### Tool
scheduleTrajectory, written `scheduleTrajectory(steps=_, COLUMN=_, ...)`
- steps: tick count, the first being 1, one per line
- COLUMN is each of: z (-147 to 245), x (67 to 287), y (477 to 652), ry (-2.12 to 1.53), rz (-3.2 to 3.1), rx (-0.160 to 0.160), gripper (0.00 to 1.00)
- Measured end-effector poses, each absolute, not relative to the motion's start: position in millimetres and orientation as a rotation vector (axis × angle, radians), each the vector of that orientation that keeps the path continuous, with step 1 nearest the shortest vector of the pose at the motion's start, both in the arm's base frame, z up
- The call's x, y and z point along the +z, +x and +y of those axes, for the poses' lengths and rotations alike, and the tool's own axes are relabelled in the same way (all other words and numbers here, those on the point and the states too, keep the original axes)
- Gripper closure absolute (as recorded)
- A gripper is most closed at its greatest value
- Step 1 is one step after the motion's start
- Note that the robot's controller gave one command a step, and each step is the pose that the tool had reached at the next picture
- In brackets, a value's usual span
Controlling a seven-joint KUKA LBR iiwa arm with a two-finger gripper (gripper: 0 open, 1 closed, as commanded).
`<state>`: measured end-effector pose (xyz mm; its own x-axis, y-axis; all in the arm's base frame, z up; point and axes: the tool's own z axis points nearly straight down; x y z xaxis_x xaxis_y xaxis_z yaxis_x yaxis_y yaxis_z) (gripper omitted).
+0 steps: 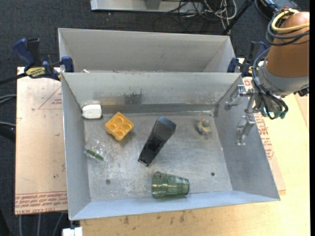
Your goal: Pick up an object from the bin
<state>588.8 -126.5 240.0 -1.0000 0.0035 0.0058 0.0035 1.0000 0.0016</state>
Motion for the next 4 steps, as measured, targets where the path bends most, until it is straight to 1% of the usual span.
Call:
scheduleTrajectory(steps=1, z=-126.0, x=244.4, y=590.3, ry=-0.001, rz=-3.144, rx=0.000, gripper=0.00)
scheduleTrajectory(steps=2, z=-122.9, x=196.1, y=616.1, ry=-0.062, rz=-3.152, rx=0.001, gripper=0.00)
scheduleTrajectory(steps=3, z=-125.8, x=119.7, y=633.3, ry=-0.079, rz=-3.145, rx=-0.001, gripper=0.00)
scheduleTrajectory(steps=4, z=-126.2, x=117.8, y=634.1, ry=-0.080, rz=-3.143, rx=0.000, gripper=1.00)
